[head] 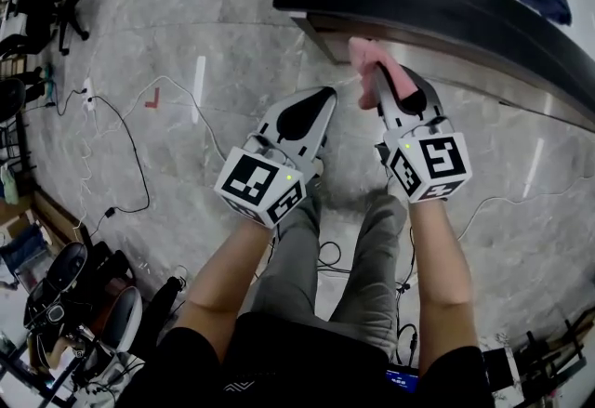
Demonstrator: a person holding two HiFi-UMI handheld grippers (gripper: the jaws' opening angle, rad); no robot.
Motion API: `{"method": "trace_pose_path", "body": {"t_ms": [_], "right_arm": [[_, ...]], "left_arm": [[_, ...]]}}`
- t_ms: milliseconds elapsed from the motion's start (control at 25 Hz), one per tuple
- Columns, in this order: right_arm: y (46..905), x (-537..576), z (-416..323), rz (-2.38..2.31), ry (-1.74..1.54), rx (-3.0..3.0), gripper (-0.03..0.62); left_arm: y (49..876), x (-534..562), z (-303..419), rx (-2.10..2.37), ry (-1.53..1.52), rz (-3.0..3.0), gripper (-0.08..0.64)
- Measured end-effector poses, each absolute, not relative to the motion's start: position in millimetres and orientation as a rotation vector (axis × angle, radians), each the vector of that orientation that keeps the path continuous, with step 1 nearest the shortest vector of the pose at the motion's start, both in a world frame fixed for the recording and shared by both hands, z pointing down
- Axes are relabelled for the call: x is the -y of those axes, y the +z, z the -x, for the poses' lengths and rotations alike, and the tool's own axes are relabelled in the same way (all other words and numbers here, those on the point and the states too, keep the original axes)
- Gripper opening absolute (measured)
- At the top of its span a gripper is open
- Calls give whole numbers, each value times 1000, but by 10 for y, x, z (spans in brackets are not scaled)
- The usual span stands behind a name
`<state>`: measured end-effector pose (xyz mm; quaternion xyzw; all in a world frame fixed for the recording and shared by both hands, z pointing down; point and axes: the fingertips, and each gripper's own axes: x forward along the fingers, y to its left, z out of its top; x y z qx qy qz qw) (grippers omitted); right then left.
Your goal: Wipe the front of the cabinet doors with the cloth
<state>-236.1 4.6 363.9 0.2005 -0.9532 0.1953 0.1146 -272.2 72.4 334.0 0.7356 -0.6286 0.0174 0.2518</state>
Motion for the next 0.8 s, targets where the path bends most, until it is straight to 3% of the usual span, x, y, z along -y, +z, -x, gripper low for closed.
{"method": "trace_pose_path", "body": {"t_ms": [800], "right_arm": [[3768,879,456,-943,629,2724,44]], "left_arm": [[3470,115,1114,1508,74,-2119,14]]}}
